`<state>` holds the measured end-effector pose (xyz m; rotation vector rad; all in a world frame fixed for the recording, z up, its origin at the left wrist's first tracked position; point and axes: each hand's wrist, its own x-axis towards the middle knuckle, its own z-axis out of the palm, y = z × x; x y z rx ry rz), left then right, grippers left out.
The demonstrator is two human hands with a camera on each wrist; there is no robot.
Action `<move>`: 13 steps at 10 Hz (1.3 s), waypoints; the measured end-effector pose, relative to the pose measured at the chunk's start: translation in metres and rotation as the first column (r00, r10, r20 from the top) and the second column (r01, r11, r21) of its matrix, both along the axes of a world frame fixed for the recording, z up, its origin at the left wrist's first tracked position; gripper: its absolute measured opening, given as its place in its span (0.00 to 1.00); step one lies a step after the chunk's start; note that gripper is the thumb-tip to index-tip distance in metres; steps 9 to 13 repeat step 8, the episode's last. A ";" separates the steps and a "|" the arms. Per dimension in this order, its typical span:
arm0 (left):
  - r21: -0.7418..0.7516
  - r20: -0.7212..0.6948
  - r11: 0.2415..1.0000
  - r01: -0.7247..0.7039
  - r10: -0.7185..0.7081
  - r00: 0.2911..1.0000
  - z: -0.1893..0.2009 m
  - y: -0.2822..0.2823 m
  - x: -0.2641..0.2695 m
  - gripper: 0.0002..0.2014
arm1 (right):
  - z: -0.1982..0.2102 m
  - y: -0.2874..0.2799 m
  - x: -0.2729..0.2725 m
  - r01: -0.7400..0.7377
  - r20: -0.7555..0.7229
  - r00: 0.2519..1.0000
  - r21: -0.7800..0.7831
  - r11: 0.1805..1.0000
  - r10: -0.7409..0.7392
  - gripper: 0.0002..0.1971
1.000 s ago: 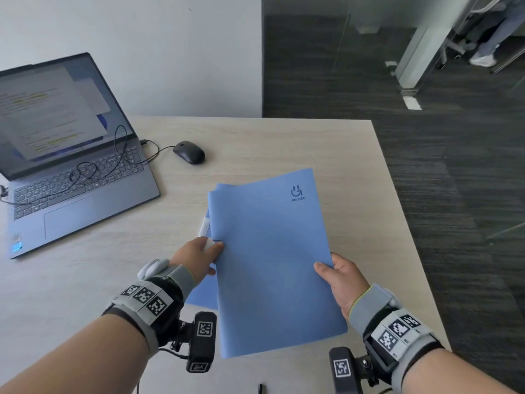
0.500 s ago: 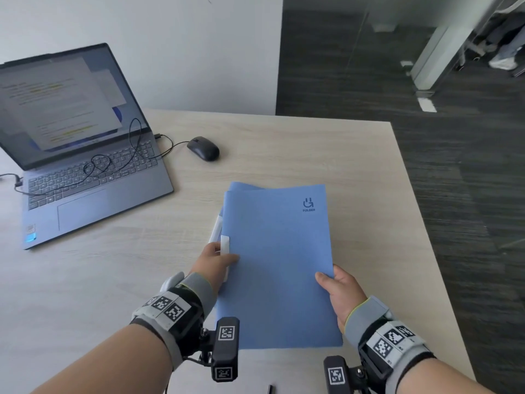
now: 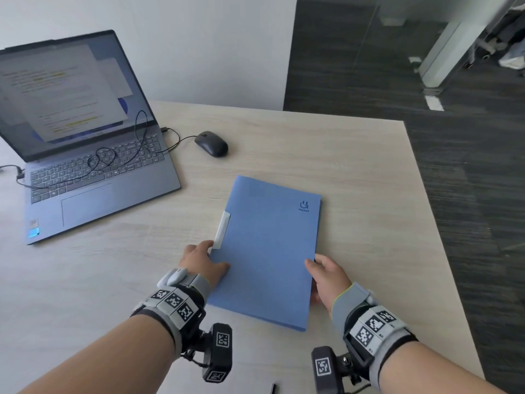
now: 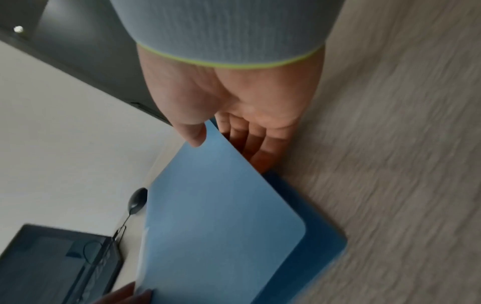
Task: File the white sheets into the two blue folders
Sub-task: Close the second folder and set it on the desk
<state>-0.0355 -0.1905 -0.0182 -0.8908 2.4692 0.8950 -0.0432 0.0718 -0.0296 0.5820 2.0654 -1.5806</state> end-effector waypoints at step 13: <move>0.175 0.002 0.975 0.139 -0.142 0.990 0.043 0.040 0.021 0.22 | 0.053 0.045 -0.003 -0.021 -0.049 0.999 0.056 0.998 0.023 0.06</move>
